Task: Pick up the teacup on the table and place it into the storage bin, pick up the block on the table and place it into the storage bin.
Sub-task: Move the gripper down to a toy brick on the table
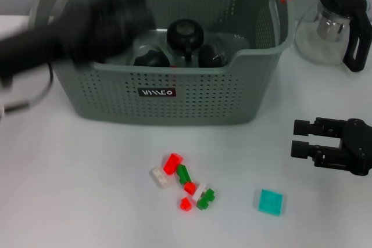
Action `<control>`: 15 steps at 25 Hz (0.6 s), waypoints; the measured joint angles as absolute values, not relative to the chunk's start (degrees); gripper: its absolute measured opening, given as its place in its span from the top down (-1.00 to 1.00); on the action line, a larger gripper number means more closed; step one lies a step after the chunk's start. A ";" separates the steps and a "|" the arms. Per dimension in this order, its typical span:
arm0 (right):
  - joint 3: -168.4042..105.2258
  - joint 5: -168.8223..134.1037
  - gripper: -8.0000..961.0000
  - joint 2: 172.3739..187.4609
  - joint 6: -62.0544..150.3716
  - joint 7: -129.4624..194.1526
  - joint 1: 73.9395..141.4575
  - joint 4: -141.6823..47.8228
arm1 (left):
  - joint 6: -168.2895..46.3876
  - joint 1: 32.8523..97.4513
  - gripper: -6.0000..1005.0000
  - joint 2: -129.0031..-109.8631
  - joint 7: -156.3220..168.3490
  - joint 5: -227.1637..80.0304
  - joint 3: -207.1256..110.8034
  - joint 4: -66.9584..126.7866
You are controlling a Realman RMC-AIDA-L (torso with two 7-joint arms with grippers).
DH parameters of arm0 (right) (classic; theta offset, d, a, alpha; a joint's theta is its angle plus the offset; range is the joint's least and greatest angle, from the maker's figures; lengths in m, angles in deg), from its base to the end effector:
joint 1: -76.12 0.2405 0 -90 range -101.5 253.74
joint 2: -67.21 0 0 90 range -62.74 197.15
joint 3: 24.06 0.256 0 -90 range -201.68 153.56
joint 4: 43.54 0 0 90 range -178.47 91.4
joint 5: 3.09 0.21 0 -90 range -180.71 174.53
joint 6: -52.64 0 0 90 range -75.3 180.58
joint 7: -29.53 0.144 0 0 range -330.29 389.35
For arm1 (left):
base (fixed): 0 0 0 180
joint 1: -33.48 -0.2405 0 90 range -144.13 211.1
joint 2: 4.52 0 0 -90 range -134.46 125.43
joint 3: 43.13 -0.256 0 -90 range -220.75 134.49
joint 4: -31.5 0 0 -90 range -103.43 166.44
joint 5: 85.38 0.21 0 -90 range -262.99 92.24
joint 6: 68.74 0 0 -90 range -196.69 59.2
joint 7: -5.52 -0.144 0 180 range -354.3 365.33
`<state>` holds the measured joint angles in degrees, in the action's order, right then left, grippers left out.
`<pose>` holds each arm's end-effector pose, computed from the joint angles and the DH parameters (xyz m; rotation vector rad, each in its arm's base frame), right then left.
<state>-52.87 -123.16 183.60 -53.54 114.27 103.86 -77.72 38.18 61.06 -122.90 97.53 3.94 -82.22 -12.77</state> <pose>0.2783 0.2856 0.0252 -2.7869 0.8778 0.9348 -0.2107 0.3150 0.0667 -2.5978 -0.5720 -1.3952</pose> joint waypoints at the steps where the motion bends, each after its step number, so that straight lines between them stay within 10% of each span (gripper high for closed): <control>1: -52.87 -123.19 -0.43 183.59 -53.53 114.27 103.88 -77.72 | 38.98 60.29 -0.68 -123.00 95.22 7.87 -81.54 -12.62; 15: -52.89 -123.50 -0.43 183.31 -53.47 114.26 102.79 -77.72 | 25.85 55.61 -0.54 -128.08 70.51 36.11 -82.02 -10.67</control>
